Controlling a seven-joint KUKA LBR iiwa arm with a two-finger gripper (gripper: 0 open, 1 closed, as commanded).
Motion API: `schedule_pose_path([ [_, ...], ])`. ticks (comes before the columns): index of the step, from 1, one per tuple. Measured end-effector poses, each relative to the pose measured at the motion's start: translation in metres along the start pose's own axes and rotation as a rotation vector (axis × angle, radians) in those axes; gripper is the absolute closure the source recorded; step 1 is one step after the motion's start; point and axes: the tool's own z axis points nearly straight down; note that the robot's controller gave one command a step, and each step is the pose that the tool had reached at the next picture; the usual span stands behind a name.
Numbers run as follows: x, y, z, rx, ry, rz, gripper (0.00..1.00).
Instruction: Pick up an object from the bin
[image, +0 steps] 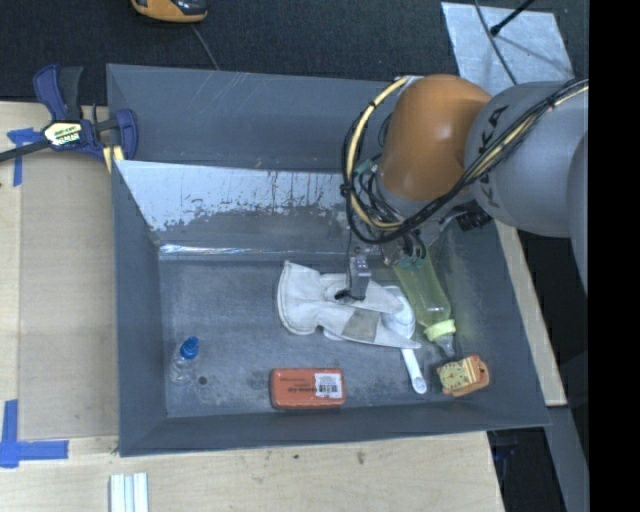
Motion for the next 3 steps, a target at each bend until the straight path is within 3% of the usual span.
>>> schedule_pose_path([
  [1, 0.008, -0.001, 0.027, 0.000, -0.002, 0.054, 0.00],
  [2, 0.005, 0.012, 0.060, 0.000, -0.004, 0.164, 1.00],
  [3, 0.004, 0.011, 0.060, 0.000, -0.004, 0.164, 1.00],
])
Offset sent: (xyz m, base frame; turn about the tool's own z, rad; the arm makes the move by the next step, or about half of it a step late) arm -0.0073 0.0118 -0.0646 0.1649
